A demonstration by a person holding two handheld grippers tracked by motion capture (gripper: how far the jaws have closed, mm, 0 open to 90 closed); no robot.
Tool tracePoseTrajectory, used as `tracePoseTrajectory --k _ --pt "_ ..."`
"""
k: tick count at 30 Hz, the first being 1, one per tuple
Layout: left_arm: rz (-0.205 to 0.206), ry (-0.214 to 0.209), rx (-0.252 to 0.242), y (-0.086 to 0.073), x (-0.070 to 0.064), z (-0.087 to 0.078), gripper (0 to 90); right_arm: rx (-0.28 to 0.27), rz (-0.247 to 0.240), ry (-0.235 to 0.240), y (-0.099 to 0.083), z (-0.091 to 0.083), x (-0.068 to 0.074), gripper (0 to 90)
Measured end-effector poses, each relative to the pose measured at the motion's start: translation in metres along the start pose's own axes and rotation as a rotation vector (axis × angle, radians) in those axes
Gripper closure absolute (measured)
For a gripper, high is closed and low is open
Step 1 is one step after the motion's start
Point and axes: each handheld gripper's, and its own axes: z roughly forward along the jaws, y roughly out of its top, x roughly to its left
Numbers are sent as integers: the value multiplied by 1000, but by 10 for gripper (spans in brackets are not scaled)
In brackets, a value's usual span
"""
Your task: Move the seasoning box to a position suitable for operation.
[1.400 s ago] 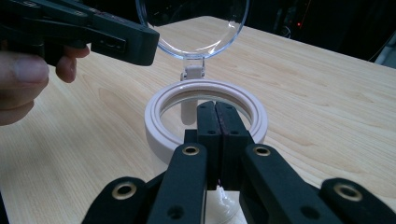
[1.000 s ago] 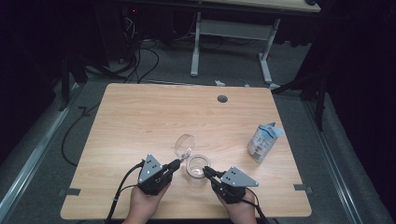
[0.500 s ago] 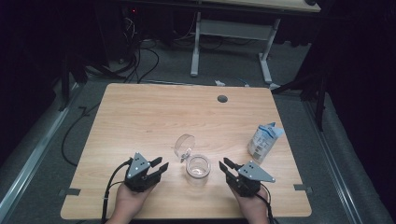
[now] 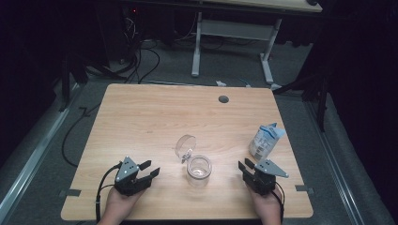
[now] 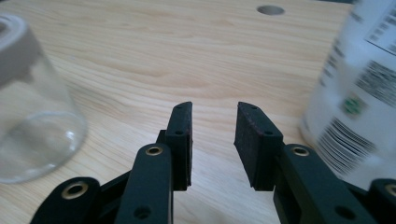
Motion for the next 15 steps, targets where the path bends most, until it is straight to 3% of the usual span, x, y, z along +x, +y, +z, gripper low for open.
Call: tracePoseTrajectory --k 8,15 --pt "12 -1 -1 1 -5 2 477 45 -72 -29 -15 -12 -10 632" --pt "-7 1 -8 0 -2 2 467 15 -11 -62 -17 -26 -36 556"
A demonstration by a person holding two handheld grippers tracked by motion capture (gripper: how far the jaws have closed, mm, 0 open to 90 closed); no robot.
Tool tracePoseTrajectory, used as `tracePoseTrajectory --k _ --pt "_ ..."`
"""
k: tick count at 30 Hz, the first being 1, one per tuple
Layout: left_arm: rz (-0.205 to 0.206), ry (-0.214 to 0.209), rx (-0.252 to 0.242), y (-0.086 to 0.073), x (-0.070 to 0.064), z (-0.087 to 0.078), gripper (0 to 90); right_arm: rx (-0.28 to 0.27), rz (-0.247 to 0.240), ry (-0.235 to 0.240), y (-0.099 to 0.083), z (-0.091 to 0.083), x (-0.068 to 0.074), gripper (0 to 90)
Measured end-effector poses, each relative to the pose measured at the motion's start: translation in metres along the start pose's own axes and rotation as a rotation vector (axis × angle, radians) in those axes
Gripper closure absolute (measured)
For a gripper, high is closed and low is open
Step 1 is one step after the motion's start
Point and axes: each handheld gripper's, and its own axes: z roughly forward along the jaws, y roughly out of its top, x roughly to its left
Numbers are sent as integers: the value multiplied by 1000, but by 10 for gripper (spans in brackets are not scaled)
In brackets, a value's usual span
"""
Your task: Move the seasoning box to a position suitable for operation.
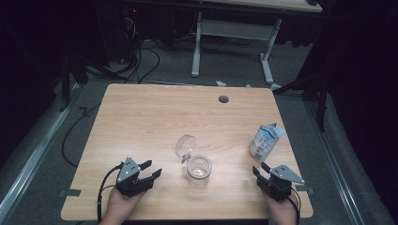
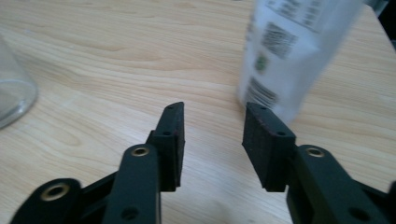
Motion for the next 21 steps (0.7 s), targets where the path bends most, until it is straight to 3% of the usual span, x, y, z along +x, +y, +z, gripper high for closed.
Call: tracePoseTrajectory --k 5,11,17,21 --pt "-3 -12 -11 0 -2 -3 459 -17 49 -18 1 -3 -7 506" --pt "-19 -51 2 0 -1 -3 455 -36 64 -38 4 -1 -8 416" --pt "-13 -54 2 -1 -1 -3 433 -44 92 -78 14 -2 -21 360" --pt "-16 -55 0 -1 -1 -3 430 -55 105 -41 26 1 -27 264"
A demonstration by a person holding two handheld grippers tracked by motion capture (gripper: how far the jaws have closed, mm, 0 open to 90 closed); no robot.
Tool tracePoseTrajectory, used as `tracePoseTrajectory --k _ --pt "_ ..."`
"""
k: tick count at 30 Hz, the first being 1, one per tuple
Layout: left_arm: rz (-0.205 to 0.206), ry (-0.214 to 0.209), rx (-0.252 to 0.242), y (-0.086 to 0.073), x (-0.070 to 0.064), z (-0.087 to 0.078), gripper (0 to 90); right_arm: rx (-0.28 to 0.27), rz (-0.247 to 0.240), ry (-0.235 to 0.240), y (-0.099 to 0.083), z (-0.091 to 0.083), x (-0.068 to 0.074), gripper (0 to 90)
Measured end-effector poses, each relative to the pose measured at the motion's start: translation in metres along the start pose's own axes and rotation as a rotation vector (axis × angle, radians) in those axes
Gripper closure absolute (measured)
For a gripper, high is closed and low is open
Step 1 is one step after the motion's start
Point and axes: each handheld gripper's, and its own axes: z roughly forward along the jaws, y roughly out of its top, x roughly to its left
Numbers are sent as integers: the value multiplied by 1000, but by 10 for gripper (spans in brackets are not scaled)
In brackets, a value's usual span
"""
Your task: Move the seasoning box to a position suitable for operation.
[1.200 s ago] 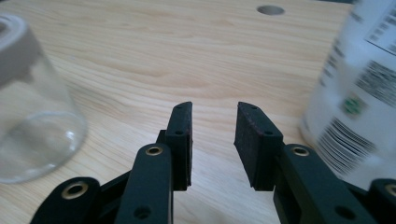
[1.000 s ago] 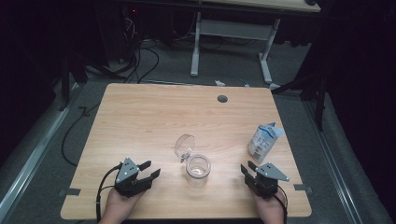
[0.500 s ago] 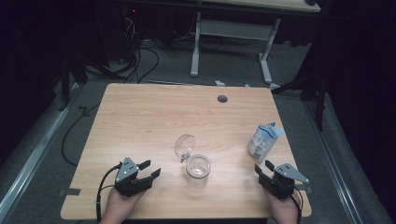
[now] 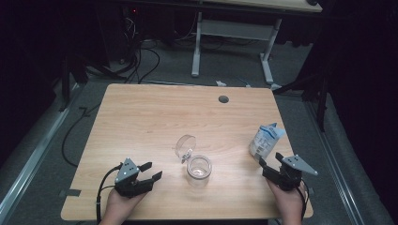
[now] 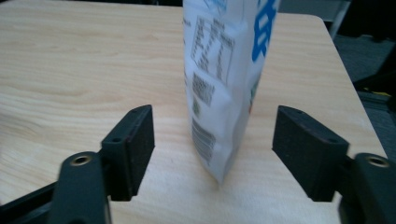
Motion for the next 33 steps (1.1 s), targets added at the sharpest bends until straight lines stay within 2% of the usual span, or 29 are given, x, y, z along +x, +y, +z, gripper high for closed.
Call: tracePoseTrajectory --k 2,4,8,13,22,25,29,33 --pt "0 1 -2 0 0 0 428 3 -12 -14 5 5 0 269" --pt "3 1 -2 0 -1 1 426 12 -8 -7 10 9 -1 278" --pt "11 -4 10 -2 -3 3 422 4 -26 -31 15 16 -4 342" --pt "25 -4 24 -3 -4 6 417 -18 -28 -21 19 20 -10 487" --pt "25 -4 19 -3 -3 4 416 -40 -90 -9 19 27 -9 695" --pt "27 -5 20 -4 -3 5 415 -41 -87 -16 20 25 -8 741" --pt "29 -7 23 -4 -4 6 414 -30 -71 11 20 26 -12 790" --pt "26 -9 25 -5 -4 7 413 -29 -64 10 20 27 -12 835"
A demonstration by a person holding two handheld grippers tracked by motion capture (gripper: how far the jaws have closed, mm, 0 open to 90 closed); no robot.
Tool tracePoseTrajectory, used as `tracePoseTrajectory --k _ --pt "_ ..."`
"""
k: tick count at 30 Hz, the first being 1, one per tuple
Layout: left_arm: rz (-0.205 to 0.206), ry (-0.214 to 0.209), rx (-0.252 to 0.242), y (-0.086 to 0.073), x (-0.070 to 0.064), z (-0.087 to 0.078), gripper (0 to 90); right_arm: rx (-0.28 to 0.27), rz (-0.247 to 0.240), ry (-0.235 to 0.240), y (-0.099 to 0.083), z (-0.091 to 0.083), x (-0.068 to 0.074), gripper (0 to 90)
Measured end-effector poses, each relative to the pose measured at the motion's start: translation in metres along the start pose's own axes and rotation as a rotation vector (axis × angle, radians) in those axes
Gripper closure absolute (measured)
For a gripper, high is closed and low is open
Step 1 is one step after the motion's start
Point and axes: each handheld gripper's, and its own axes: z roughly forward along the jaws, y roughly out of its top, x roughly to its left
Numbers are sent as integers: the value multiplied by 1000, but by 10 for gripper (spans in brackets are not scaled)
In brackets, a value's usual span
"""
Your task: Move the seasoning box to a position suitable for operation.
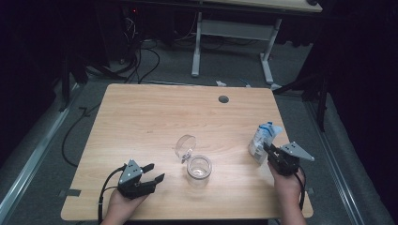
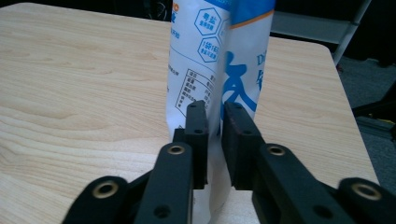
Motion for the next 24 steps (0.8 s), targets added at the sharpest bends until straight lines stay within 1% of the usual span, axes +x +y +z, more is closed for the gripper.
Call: tracePoseTrajectory --k 2,6,9,11,13,14,15,18,21,24 --pt "4 -3 4 0 0 0 413 -1 -12 -15 1 0 1 844" --pt "7 -8 3 -1 -1 1 413 29 -21 -6 5 0 5 856" --pt "8 -15 -2 -1 -2 1 413 47 -42 3 11 1 8 867" --pt "16 -16 -1 -1 -2 1 413 55 -37 14 14 1 10 876" --pt "17 -15 -1 -1 -3 2 413 60 -51 30 18 0 12 881" --pt "18 -15 -2 -1 -3 2 414 68 -48 37 20 0 14 883" --pt "19 -15 -2 -1 -3 1 414 71 -59 42 22 -1 15 884" --pt "14 -17 -6 -1 -3 1 414 85 -69 73 26 -3 19 887" --pt "13 -18 -7 -1 -3 1 414 99 -68 99 29 -7 23 890" --pt "12 -20 -7 -1 -3 1 415 117 -85 123 32 -10 28 891"
